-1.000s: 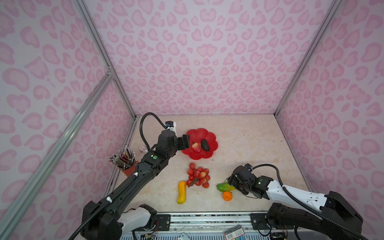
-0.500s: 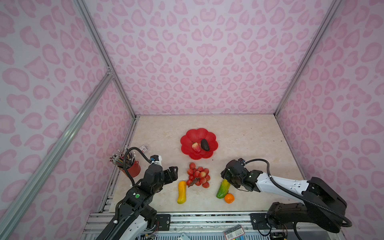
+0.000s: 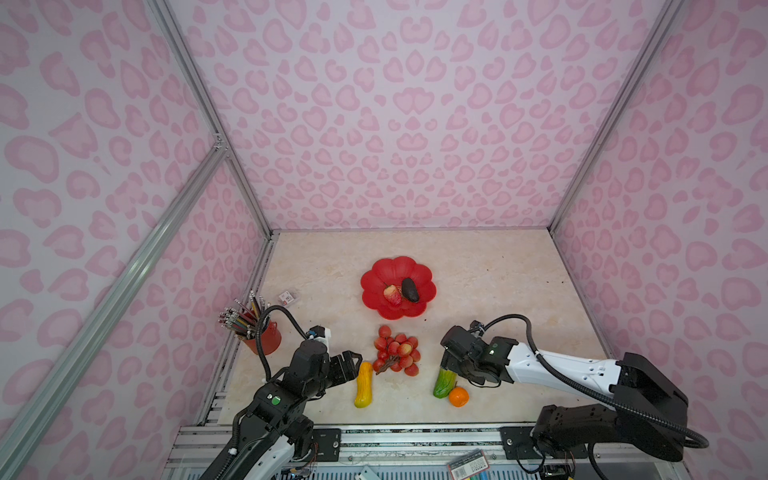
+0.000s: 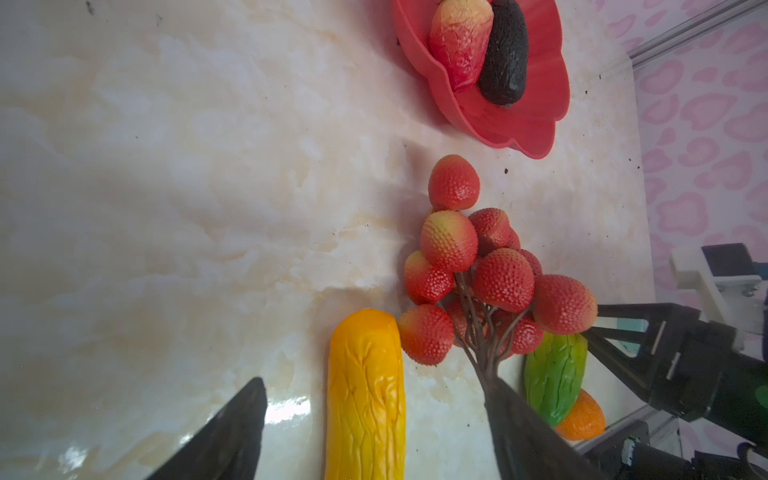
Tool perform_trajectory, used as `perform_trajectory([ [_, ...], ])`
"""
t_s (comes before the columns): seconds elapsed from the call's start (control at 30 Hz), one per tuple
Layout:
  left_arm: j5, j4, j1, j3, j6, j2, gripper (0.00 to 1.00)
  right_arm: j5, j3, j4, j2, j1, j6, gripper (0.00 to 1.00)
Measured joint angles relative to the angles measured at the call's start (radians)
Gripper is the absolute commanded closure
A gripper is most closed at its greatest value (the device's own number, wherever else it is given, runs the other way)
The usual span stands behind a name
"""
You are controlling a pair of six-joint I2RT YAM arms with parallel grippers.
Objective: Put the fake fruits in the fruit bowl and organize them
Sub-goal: 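Lift the papaya into the bowl with right gripper while left reaches yellow fruit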
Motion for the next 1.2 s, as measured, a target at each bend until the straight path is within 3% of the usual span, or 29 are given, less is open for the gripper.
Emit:
perform_trajectory([
  [0.33,0.033,-0.002,-0.006,-0.007,0.0,0.015,0.17,-0.019,0.076,0.061,0.127,0.002,0.005,0.61],
  [0.53,0.045,-0.001,-0.02,-0.007,0.0,0.047,0.18,-0.037,0.119,0.089,0.17,-0.013,-0.011,0.71],
  [0.7,0.049,0.005,-0.026,-0.007,0.001,0.066,0.18,-0.002,0.216,0.074,0.145,-0.043,-0.073,0.72],
  [0.93,0.051,0.012,-0.037,-0.007,0.015,0.106,0.19,0.075,0.452,0.06,0.165,-0.175,-0.337,0.72],
  [1.2,0.048,0.026,-0.068,0.008,0.039,0.18,0.2,0.037,0.848,0.051,0.484,-0.284,-0.692,0.73],
])
